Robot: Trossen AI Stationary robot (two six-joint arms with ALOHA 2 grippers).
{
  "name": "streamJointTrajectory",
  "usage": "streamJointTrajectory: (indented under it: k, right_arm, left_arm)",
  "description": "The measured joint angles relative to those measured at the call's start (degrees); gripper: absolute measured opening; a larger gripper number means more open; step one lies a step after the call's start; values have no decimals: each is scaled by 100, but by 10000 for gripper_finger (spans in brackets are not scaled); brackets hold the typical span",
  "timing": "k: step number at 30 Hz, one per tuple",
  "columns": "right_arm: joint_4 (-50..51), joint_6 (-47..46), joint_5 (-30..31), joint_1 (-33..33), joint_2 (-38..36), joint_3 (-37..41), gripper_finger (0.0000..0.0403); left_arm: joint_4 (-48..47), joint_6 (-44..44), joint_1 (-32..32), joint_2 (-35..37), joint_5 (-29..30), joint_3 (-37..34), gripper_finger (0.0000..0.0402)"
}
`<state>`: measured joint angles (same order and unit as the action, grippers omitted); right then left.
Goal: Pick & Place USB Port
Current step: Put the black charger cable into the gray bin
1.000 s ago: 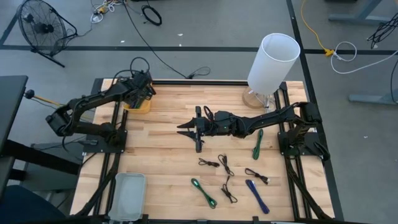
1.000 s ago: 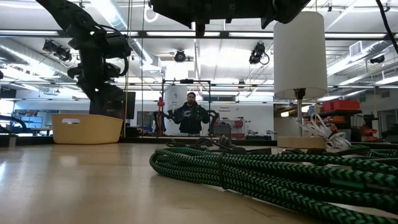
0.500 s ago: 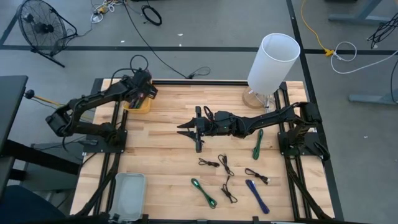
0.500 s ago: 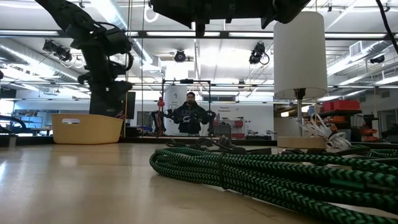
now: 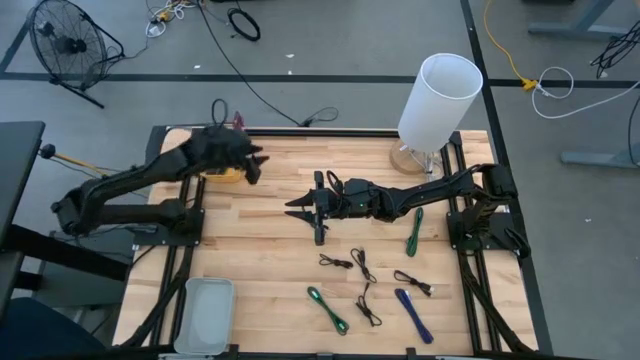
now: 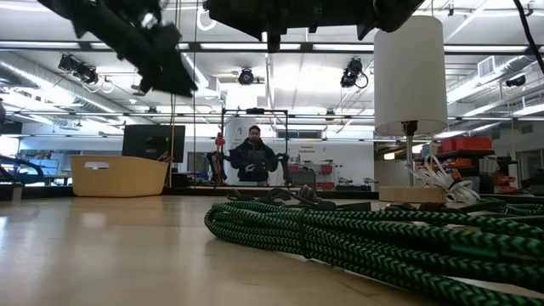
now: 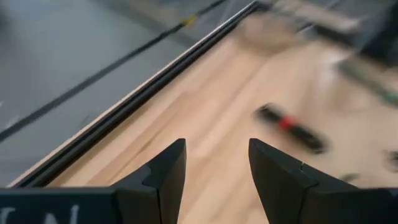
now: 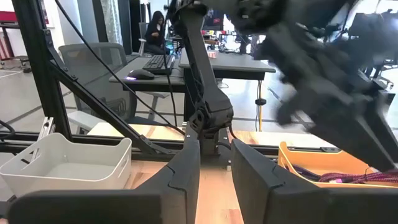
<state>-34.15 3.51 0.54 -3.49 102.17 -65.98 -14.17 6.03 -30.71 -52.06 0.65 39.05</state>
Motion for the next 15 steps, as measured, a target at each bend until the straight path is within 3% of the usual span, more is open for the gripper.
streamJointTrajectory:
  k: [8,15]
  right_arm:
    - [-1,-2,1,0,0,0,91]
    - [-2,-2,2,5,0,0,91]
  left_arm:
    - [1357,218,1427,1465,-201,-979,179]
    - [2982,157,2737,1793,-251,-1771,179]
